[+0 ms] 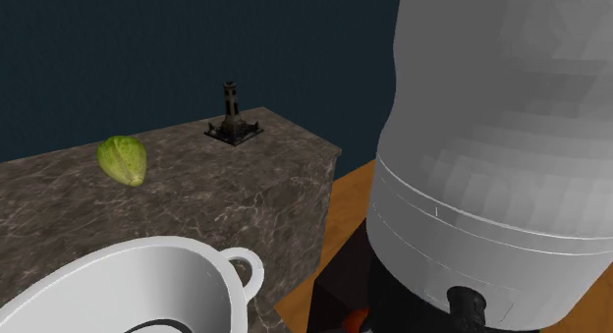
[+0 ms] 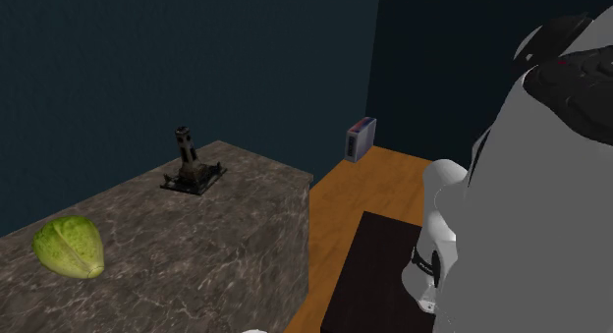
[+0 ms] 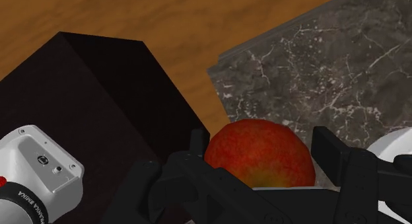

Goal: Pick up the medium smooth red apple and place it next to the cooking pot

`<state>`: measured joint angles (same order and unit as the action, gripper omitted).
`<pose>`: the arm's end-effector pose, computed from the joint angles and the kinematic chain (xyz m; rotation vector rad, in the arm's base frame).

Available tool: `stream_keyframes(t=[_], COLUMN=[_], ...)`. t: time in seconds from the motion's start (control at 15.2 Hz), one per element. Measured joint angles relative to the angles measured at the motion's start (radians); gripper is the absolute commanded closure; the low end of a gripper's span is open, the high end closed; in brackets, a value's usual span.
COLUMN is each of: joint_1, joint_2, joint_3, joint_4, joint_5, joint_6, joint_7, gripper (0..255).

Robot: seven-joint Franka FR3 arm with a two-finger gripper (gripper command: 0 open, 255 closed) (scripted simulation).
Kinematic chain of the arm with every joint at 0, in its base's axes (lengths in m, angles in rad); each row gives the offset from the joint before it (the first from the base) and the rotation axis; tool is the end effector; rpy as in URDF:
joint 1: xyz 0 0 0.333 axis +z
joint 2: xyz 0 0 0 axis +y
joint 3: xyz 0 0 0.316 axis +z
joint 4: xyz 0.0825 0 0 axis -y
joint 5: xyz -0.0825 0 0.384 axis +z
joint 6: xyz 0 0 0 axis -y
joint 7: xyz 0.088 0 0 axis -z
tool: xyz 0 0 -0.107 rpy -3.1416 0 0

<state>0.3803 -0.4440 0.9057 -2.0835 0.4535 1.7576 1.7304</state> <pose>0.0496 0.4788 0.5256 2.9875 -0.9117 -0.1578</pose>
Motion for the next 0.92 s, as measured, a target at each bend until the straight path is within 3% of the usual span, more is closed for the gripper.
stream_keyframes(t=[0.92], joint_1=[-0.009], joint_2=[0.037], joint_3=[0.078], joint_4=[-0.15], joint_5=[0.019], joint_6=[0.19], joint_7=[-0.012], gripper=[255])
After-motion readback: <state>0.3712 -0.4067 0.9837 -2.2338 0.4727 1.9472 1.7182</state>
